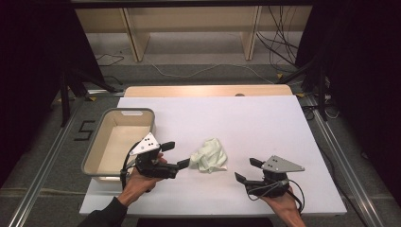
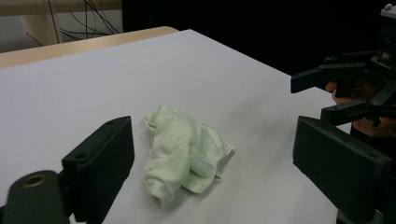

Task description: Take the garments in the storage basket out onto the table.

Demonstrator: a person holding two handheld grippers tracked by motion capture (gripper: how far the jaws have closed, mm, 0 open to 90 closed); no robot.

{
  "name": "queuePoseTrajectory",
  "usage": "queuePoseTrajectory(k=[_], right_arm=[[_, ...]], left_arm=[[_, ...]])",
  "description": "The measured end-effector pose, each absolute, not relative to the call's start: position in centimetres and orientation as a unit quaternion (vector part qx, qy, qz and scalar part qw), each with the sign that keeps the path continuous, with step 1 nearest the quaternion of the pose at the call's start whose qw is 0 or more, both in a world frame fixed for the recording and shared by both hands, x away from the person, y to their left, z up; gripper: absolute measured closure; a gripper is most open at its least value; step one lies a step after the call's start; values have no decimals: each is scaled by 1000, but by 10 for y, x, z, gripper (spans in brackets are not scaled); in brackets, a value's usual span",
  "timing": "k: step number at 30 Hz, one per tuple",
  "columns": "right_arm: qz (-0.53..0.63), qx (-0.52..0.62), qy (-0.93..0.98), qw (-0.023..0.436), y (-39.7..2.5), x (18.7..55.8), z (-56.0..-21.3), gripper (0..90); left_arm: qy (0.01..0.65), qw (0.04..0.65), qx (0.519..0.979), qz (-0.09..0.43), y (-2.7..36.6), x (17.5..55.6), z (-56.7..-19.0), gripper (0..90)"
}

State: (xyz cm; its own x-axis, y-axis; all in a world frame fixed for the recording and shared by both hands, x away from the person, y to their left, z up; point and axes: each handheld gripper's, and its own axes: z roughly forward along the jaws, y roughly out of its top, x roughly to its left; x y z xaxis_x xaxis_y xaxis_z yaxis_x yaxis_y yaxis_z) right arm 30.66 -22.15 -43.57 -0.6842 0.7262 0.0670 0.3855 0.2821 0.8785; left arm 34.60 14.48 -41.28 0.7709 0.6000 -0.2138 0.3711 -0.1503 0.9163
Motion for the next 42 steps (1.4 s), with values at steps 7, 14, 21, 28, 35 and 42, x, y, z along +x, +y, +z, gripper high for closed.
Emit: queuePoseTrajectory(k=[7, 14, 21, 28, 35, 42], right_arm=[[481, 357, 782, 175, -221, 307, -436, 259], [479, 358, 782, 176, -221, 307, -436, 258], [480, 359, 781, 174, -222, 307, -437, 257], [481, 359, 781, 174, -222, 308, -437, 257], [481, 358, 781, 175, -222, 308, -437, 256], [481, 359, 781, 176, -222, 308, -437, 255]], left_arm=[[316, 575, 748, 103, 151, 337, -415, 117], [310, 557, 761, 122, 153, 324, -418, 113], [321, 543, 767, 117, 156, 320, -423, 102], [326, 546, 763, 119, 158, 322, -424, 102], [328, 549, 759, 123, 158, 323, -423, 102], [327, 548, 760, 124, 158, 323, -423, 102]])
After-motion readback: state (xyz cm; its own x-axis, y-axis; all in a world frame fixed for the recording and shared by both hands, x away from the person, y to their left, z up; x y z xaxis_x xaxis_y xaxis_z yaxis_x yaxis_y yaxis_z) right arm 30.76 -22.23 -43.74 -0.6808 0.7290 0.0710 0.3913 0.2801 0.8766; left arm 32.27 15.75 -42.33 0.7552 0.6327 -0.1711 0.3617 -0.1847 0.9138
